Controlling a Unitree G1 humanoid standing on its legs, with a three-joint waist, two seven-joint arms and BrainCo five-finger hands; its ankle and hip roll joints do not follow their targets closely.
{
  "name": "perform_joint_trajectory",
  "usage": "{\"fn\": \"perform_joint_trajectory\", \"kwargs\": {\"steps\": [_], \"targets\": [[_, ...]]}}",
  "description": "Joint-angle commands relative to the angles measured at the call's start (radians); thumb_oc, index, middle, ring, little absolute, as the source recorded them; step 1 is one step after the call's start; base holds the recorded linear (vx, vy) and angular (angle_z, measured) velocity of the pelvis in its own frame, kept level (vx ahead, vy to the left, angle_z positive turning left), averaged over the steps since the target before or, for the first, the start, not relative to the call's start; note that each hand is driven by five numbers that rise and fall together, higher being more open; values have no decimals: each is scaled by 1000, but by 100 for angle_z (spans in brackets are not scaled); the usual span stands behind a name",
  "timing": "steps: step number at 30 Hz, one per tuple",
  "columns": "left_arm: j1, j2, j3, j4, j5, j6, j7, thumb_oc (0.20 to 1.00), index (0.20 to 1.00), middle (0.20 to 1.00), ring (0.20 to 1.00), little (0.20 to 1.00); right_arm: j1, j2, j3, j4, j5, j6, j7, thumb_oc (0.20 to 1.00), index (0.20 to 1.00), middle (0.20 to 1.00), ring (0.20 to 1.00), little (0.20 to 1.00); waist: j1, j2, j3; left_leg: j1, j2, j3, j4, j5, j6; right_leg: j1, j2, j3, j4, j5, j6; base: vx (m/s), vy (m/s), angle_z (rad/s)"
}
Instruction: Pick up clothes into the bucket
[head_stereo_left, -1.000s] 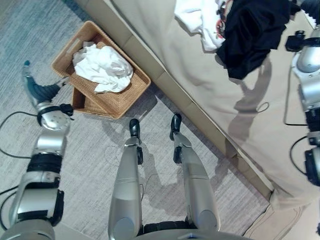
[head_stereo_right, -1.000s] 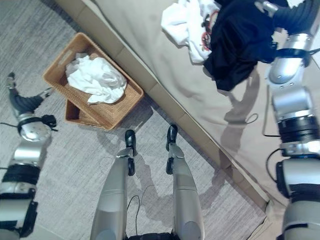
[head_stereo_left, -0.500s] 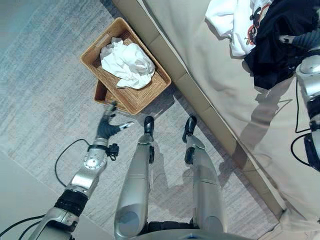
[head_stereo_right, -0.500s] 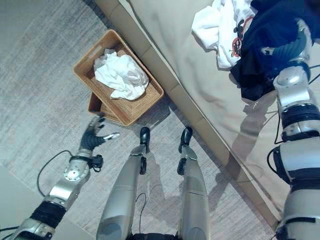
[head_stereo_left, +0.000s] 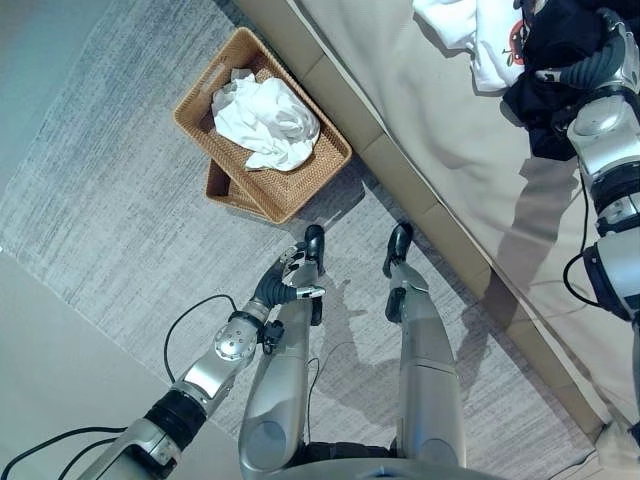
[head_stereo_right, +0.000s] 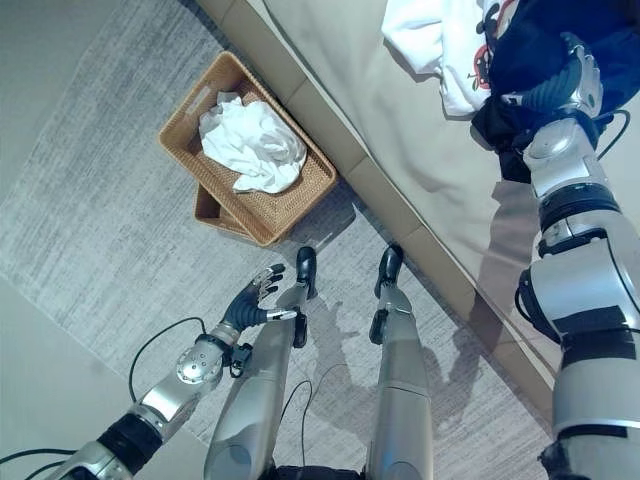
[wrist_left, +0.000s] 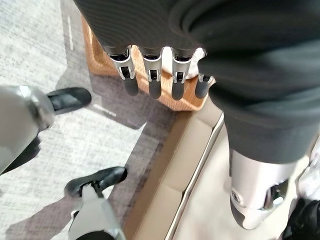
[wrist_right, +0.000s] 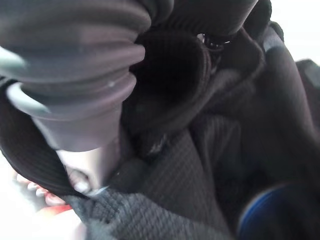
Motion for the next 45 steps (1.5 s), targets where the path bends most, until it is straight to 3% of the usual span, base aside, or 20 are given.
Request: {"fn": "perform_joint_trajectory", "kwargs": {"steps": [1, 9, 11, 15, 21, 28, 32, 33, 36, 38, 40, 41, 43, 45], "targets": [[35, -14, 12, -86, -8, -45, 29, 1000, 1000, 1000, 1000, 1000, -2, -33, 81, 1, -15, 0, 45, 200, 200, 200, 200, 200, 0, 83, -16, -1, -18, -68, 17, -25, -3, 38, -29, -21, 68, -91, 73, -2, -23, 9], [-7, -21, 62, -86, -23, -68, 96, 1000, 1000, 1000, 1000, 1000, -64, -90, 93, -101, 19, -30, -54, 200, 200, 200, 200, 200, -17, 57, -16, 20, -19, -66, 5, -24, -5, 61, -27, -20, 55, -83, 74, -4, -9, 5], [-15, -15, 65, -85, -19, -73, 108, 1000, 1000, 1000, 1000, 1000, -90, -113, 99, -154, 17, -41, -104, 200, 200, 200, 200, 200, -25, 44, -16, 5, -18, -58, 1, 3, 0, 54, -28, -27, 39, -48, 67, -89, 17, 1], [-17, -3, 66, -95, -14, -80, 109, 1000, 1000, 1000, 1000, 1000, -111, -175, 78, -309, 16, -70, -209, 200, 200, 200, 200, 200, -45, 22, -16, 24, -16, -52, 5, -5, -2, 82, -23, -18, 21, -42, 70, -22, 5, 0], [-88, 22, 88, -107, 32, -101, 135, 1000, 1000, 1000, 1000, 1000, -71, -314, -65, -714, -54, -111, -419, 200, 200, 200, 200, 200, -78, -14, -16, 82, -10, -52, 8, -20, -5, 147, -20, -15, 11, -47, 73, -16, -5, -3], [-208, 66, 207, -206, 30, -148, 186, 1000, 1000, 1000, 1000, 1000, 102, -341, -302, -1081, -151, -163, -496, 200, 200, 200, 200, 200, -110, -43, -16, 149, -3, -50, -1, -30, -4, 217, -8, -7, -19, -41, 73, -6, -1, -3], [-281, 95, 289, -293, 11, -171, 210, 1000, 1000, 1000, 1000, 1000, 246, -303, -407, -1307, -158, -224, -415, 200, 200, 200, 200, 200, -126, -56, -16, 194, 2, -42, -20, -27, -4, 262, 0, -4, -55, -30, 74, -13, 2, -10], [-317, 99, 316, -316, 6, -177, 221, 1000, 1000, 1000, 1000, 1000, 293, -268, -421, -1358, -101, -262, -353, 200, 200, 200, 200, 200, -133, -57, -19, 207, 3, -40, -23, -26, -4, 276, 4, -2, -64, -24, 74, -7, -3, -13], [-350, 105, 335, -338, 4, -173, 227, 1000, 1000, 1000, 1000, 1000, 377, -239, -444, -1434, -56, -284, -268, 200, 200, 200, 200, 200, -141, -63, -32, 223, 7, -35, -28, -27, -4, 292, 8, 0, -79, -18, 75, 11, -7, -8], [-428, 154, 329, -353, 60, -141, 234, 1000, 1000, 1000, 1000, 1000, 480, -174, -440, -1516, 82, -323, -130, 200, 200, 200, 200, 200, -152, -68, -44, 244, 11, -28, -31, -31, -4, 319, 13, 3, -101, -8, 76, 11, -9, -9], [-458, 174, 322, -355, 95, -130, 242, 1000, 1000, 1000, 1000, 1000, 504, -159, -444, -1530, 117, -331, -93, 200, 200, 200, 200, 200, -153, -70, -47, 250, 13, -25, -34, -31, -4, 328, 14, 2, -113, -3, 77, 5, -18, -9], [-532, 205, 298, -359, 142, -116, 257, 1000, 1000, 1000, 1000, 1000, 546, -141, -420, -1562, 189, -332, -10, 200, 200, 200, 200, 200, -160, -78, -54, 264, 18, -19, -43, -30, -5, 346, 18, 1, -140, 9, 79, 3, -25, -9], [-571, 216, 272, -343, 129, -112, 244, 1000, 1000, 1000, 1000, 1000, 553, -138, -408, -1582, 219, -329, 32, 200, 200, 200, 200, 200, -162, -81, -59, 265, 19, -16, -53, -18, -5, 350, 20, -1, -158, 25, 80, -10, -10, -6], [-696, 244, 183, -308, 133, -91, 219, 1000, 1000, 1000, 1000, 1000, 562, -153, -339, -1626, 319, -317, 137, 200, 200, 200, 200, 200, -173, -86, -70, 275, 26, -14, -57, -18, -8, 362, 23, -2, -166, 26, 84, -4, -11, -5]]}}
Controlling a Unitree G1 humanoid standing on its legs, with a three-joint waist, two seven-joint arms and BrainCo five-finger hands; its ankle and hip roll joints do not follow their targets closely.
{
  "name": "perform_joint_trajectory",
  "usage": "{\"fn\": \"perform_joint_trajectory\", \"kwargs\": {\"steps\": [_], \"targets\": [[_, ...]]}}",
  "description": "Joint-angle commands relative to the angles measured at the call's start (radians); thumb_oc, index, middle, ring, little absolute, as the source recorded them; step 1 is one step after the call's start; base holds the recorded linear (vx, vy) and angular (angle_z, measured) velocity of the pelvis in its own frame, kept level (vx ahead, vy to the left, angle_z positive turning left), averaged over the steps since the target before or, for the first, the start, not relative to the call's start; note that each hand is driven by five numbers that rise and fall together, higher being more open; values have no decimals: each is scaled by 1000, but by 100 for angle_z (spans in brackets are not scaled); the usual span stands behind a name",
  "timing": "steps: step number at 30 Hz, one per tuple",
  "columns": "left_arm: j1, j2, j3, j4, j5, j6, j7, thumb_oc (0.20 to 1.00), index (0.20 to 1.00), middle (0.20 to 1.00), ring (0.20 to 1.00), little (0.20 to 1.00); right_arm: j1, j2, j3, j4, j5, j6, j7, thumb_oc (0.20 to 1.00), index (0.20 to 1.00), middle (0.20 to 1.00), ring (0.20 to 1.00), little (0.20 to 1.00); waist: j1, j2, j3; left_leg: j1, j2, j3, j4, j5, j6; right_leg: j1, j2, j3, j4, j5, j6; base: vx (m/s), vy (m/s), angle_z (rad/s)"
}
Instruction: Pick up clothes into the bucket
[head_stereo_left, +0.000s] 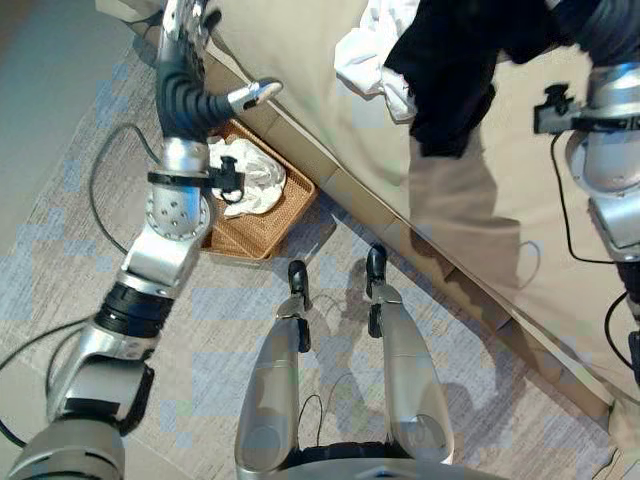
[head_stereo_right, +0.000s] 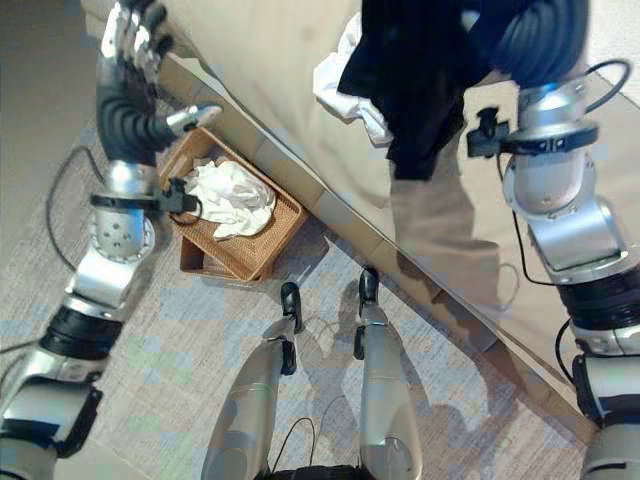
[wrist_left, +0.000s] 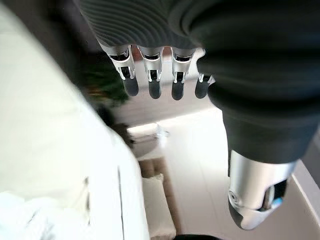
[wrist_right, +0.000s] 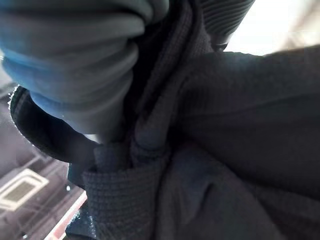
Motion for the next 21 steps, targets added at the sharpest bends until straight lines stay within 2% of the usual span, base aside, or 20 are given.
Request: {"fn": "perform_joint_trajectory", "kwargs": {"steps": [1, 3, 4, 6, 7, 8, 10, 13, 16, 21], "targets": [[-95, 45, -89, -19, 51, -12, -15, 1000, 1000, 1000, 1000, 1000, -61, 9, -8, -131, 135, -74, 107, 200, 200, 200, 200, 200, -3, -53, -66, 28, 2, -52, -2, -14, -18, 89, -22, -41, -13, -30, 53, 0, 0, 0], [-160, 30, -149, 11, 46, 1, -25, 1000, 1000, 1000, 1000, 1000, -64, -11, 20, -155, 171, -69, 134, 200, 200, 200, 200, 200, -7, -54, -65, 36, 4, -54, 6, -21, -19, 99, -21, -39, -5, -39, 52, 0, 0, 0], [-249, 10, -244, 59, -2, 3, -61, 1000, 1000, 1000, 1000, 1000, -97, -22, 61, -181, 194, -67, 160, 200, 200, 200, 200, 200, -15, -51, -65, 37, 3, -56, 9, -19, -20, 101, -21, -39, -2, -39, 52, 0, 0, 0], [-293, -20, -324, 94, -140, -9, -120, 1000, 1000, 1000, 1000, 1000, -127, -21, 95, -205, 231, -71, 178, 200, 200, 200, 200, 200, -19, -51, -62, 38, 4, -57, 14, -17, -21, 104, -20, -39, -2, -38, 51, 0, 0, 0], [-296, -20, -325, 97, -143, -11, -122, 1000, 1000, 1000, 1000, 1000, -127, -21, 95, -204, 231, -72, 179, 200, 200, 200, 200, 200, -18, -51, -62, 38, 4, -57, 14, -17, -21, 104, -20, -39, -2, -38, 51, -4, -2, -4], [-353, -33, -412, 123, -207, 5, -170, 1000, 1000, 1000, 1000, 1000, -169, -19, 139, -213, 248, -68, 184, 200, 200, 200, 200, 200, -21, -50, -63, 38, 4, -56, 18, -15, -21, 105, -19, -39, -2, -36, 51, -1, -2, -5], [-366, -36, -432, 129, -242, 2, -177, 1000, 1000, 1000, 1000, 1000, -180, -19, 151, -217, 251, -69, 185, 200, 200, 200, 200, 200, -22, -50, -61, 39, 5, -57, 18, -14, -21, 105, -20, -39, 0, -36, 51, 0, -1, -2], [-426, -46, -535, 164, -337, 22, -233, 1000, 1000, 1000, 1000, 1000, -236, -11, 194, -239, 254, -69, 180, 200, 200, 200, 200, 200, -25, -46, -60, 43, 6, -58, 18, -10, -22, 110, -18, -37, 1, -38, 51, 0, 0, 0], [-480, -55, -615, 212, -339, 52, -257, 1000, 1000, 1000, 1000, 1000, -270, 14, 213, -248, 239, -71, 159, 200, 200, 200, 200, 200, -28, -43, -60, 46, 7, -60, 18, -8, -22, 113, -19, -39, 4, -41, 50, 0, 0, 0], [-501, -60, -649, 293, -263, 92, -274, 1000, 1000, 1000, 1000, 1000, -320, 68, 213, -250, 197, -77, 126, 200, 200, 200, 200, 200, -25, -44, -61, 53, 10, -59, 17, -11, -22, 119, -18, -39, -1, -40, 50, 0, 0, 0]]}}
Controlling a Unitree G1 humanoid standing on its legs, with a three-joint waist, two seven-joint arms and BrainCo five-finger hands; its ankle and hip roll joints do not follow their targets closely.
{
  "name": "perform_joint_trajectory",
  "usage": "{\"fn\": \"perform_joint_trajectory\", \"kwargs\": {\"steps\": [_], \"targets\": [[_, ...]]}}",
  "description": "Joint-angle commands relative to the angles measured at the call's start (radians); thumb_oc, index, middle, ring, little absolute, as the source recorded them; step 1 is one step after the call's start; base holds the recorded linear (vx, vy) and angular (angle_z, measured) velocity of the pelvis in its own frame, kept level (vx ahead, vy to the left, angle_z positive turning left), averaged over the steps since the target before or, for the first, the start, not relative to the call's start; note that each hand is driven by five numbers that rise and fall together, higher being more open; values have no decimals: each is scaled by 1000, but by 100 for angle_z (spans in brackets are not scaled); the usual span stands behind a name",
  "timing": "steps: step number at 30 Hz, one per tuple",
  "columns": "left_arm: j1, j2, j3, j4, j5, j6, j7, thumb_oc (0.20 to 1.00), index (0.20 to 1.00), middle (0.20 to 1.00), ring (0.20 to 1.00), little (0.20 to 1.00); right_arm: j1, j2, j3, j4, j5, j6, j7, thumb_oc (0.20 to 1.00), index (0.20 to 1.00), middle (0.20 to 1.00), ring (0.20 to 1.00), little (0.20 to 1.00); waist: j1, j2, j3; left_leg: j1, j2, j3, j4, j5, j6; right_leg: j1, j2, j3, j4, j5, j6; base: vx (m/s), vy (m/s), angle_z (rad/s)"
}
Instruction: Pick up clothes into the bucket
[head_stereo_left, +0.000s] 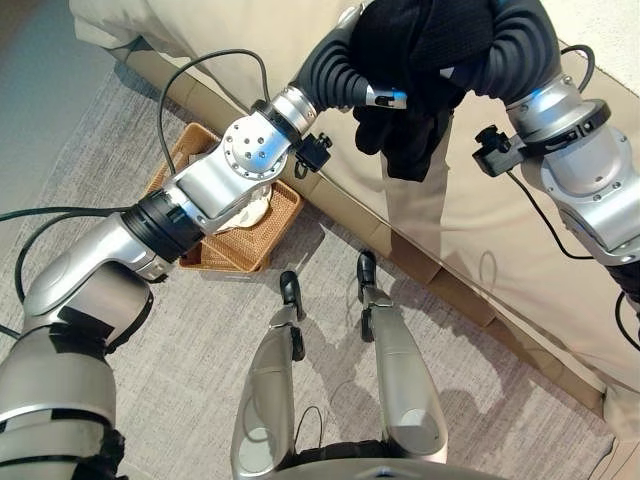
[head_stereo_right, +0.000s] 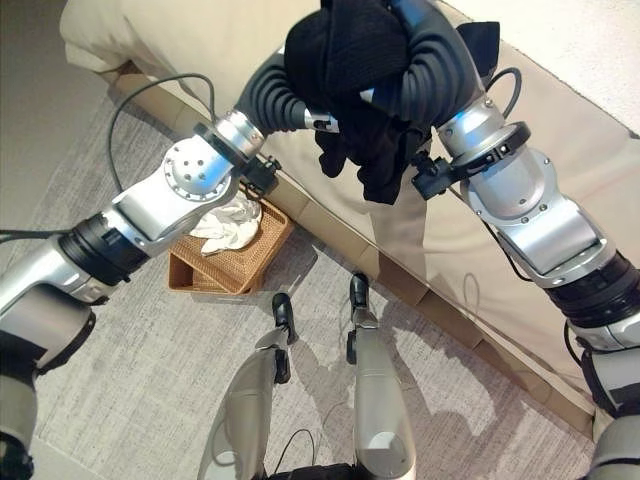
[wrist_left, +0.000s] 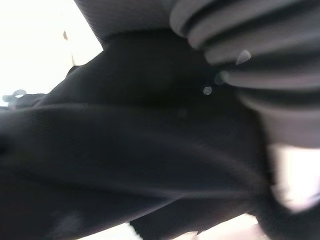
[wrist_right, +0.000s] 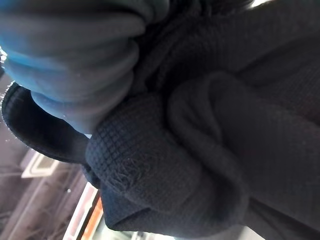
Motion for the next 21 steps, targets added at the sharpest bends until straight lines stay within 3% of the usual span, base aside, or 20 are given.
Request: {"fn": "perform_joint_trajectory", "kwargs": {"steps": [1, 4, 9, 15, 16, 18, 19, 21], "targets": [[-44, -78, -26, 46, 132, 33, -9, 1000, 1000, 1000, 1000, 1000, -170, 124, -17, -174, -13, -103, -23, 200, 200, 200, 200, 200, 8, -32, -61, 11, 14, -74, 21, -8, -19, 86, -19, -42, -1, -46, 53, 0, 0, 0], [-23, -100, 16, 106, 241, 53, 3, 1000, 1000, 1000, 1000, 1000, -172, 149, -58, -170, -51, -107, -46, 200, 200, 200, 200, 200, 11, -33, -63, 13, 16, -75, 18, -8, -18, 88, -20, -44, -1, -48, 54, 0, 0, 0], [6, -150, 66, 160, 261, 62, 12, 1000, 1000, 1000, 1000, 1000, -164, 185, -90, -167, -58, -113, -60, 200, 200, 200, 200, 200, 12, -36, -63, 12, 17, -77, 22, -11, -16, 87, -20, -43, 2, -50, 52, 0, 0, 0], [13, -212, 74, 159, 110, 39, -26, 1000, 1000, 1000, 1000, 1000, -145, 234, -68, -171, 16, -111, -12, 200, 200, 200, 200, 200, 8, -40, -65, 7, 15, -79, 29, -15, -14, 83, -20, -37, 6, -50, 49, 0, 0, 0], [6, -213, 63, 137, 42, 30, -52, 959, 959, 959, 959, 959, -144, 238, -53, -171, 38, -108, 2, 200, 200, 200, 200, 200, 6, -42, -65, 5, 14, -80, 32, -16, -13, 81, -19, -34, 8, -49, 49, 0, 0, 0], [4, -207, 51, 106, -35, 21, -70, 561, 561, 561, 561, 561, -147, 237, -37, -171, 68, -109, 15, 200, 200, 200, 200, 200, 4, -44, -67, 2, 15, -81, 35, -16, -13, 79, -18, -31, 7, -47, 48, 0, 0, 0], [1, -204, 37, 83, -78, 24, -91, 514, 514, 514, 514, 514, -146, 235, -24, -166, 87, -105, 22, 200, 200, 200, 200, 200, 2, -45, -68, 0, 15, -82, 38, -16, -13, 79, -18, -31, 6, -46, 47, 0, 0, 0], [-24, -174, 2, 38, -132, 21, -125, 520, 520, 520, 520, 520, -142, 230, -11, -162, 113, -104, 37, 200, 200, 200, 200, 200, 1, -45, -70, -2, 13, -83, 43, -17, -13, 78, -17, -30, 8, -44, 46, 0, 0, 0]]}}
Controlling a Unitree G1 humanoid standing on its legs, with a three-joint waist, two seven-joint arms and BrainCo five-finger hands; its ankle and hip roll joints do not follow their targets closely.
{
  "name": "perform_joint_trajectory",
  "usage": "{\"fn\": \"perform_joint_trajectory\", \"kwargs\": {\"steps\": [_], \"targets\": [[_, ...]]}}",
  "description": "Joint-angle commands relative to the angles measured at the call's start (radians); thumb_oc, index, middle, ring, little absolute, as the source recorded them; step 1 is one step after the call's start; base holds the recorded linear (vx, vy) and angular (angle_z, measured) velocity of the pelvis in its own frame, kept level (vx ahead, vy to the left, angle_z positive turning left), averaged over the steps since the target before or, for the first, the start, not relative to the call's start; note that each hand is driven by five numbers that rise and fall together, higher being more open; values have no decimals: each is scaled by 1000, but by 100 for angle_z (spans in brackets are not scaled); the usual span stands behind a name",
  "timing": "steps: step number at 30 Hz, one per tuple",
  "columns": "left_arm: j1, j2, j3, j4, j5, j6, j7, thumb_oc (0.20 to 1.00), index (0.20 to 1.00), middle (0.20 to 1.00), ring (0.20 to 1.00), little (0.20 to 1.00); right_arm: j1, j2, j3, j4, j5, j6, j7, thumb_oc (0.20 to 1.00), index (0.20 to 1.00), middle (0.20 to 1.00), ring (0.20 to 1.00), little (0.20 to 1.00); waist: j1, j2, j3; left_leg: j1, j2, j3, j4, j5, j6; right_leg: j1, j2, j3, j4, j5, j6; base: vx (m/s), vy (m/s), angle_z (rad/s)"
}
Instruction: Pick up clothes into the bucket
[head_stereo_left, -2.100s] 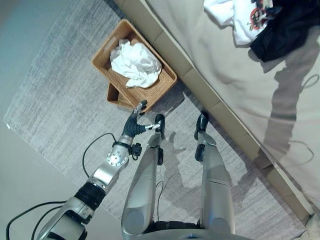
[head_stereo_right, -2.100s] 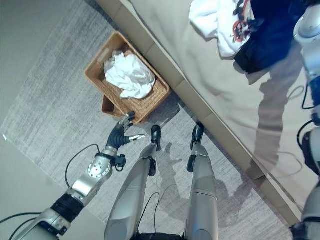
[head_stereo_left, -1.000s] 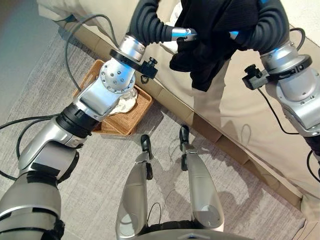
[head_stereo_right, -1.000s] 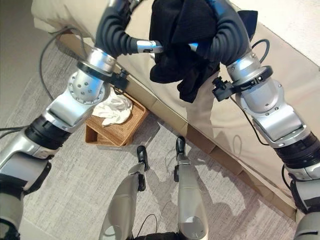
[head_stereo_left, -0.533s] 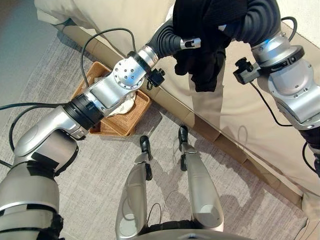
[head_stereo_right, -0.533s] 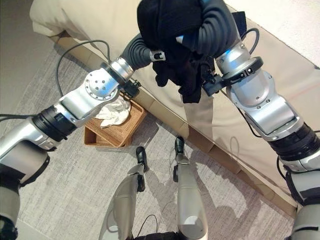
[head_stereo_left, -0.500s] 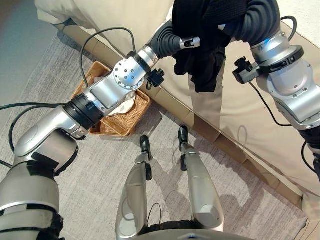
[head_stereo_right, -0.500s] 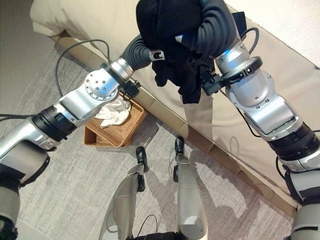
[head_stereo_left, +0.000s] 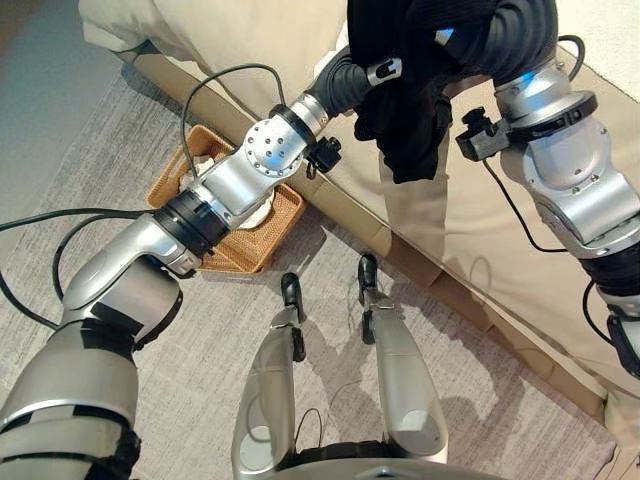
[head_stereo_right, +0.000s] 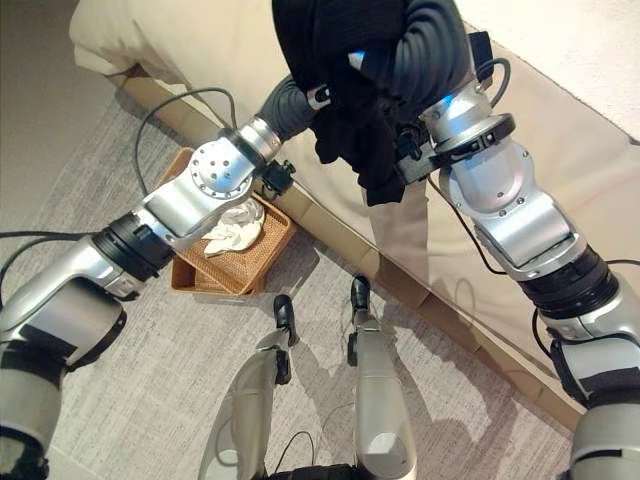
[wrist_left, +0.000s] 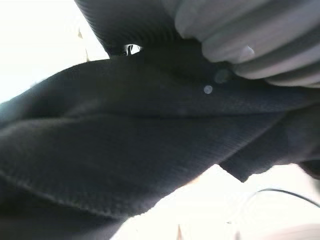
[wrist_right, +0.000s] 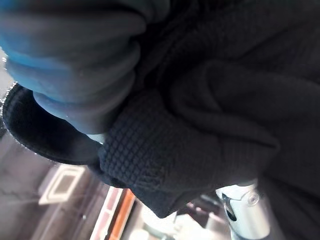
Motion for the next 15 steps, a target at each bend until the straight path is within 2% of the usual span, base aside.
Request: {"fn": "perform_joint_trajectory", "kwargs": {"steps": [1, 6, 7, 8, 9, 12, 13, 14, 15], "targets": [[-36, -42, -51, -73, -158, -7, -81, 200, 200, 200, 200, 200, -122, 131, 25, -179, 82, -120, 102, 200, 200, 200, 200, 200, -13, -44, -71, -16, 12, -83, 42, -18, -14, 64, -21, -33, 7, -47, 50, 0, 0, 0], [-48, 26, -72, -136, -238, -18, -113, 200, 200, 200, 200, 200, -115, 108, 39, -175, 97, -121, 117, 200, 200, 200, 200, 200, -14, -44, -79, -18, 11, -84, 44, -18, -16, 61, -19, -29, 5, -43, 50, 0, 0, 0], [-32, 58, -59, -163, -263, -30, -118, 200, 200, 200, 200, 200, -106, 102, 34, -169, 94, -121, 113, 539, 539, 539, 539, 539, -13, -44, -82, -19, 11, -84, 45, -19, -15, 61, -19, -29, 5, -43, 49, 0, 0, 0], [-20, 73, -47, -172, -270, -36, -114, 200, 200, 200, 200, 200, -98, 98, 28, -166, 90, -122, 110, 815, 815, 815, 815, 815, -12, -44, -82, -18, 11, -85, 46, -19, -15, 62, -19, -29, 5, -43, 49, 0, 0, 0], [-6, 89, -32, -183, -277, -39, -113, 200, 200, 200, 200, 200, -88, 96, 20, -163, 83, -121, 105, 1000, 1000, 1000, 1000, 1000, -11, -45, -83, -17, 11, -85, 47, -21, -15, 63, -19, -30, 6, -44, 49, 0, 0, 0], [77, 114, 59, -195, -330, -54, -97, 200, 200, 200, 200, 200, -65, 81, -6, -149, 70, -118, 94, 1000, 1000, 1000, 1000, 1000, -4, -48, -84, -19, 8, -87, 52, -23, -15, 63, -20, -28, 9, -44, 48, 0, 0, 0], [79, 114, 61, -196, -330, -54, -97, 200, 200, 200, 200, 200, -65, 81, -4, -149, 70, -118, 94, 1000, 1000, 1000, 1000, 1000, -5, -48, -85, -20, 8, -87, 53, -24, -15, 62, -20, -28, 9, -44, 48, 0, 0, 0], [162, 129, 150, -212, -371, -67, -86, 200, 200, 200, 200, 200, -33, 81, -32, -139, 67, -116, 86, 1000, 1000, 1000, 1000, 1000, 0, -47, -86, -21, 7, -88, 58, -26, -15, 61, -20, -26, 11, -45, 46, 0, 0, 0], [197, 121, 191, -211, -393, -69, -79, 200, 200, 200, 200, 200, -22, 83, -42, -133, 67, -115, 83, 1000, 1000, 1000, 1000, 1000, 4, -48, -83, -23, 6, -89, 61, -27, -14, 60, -21, -26, 13, -46, 45, -17, 8, -5]]}}
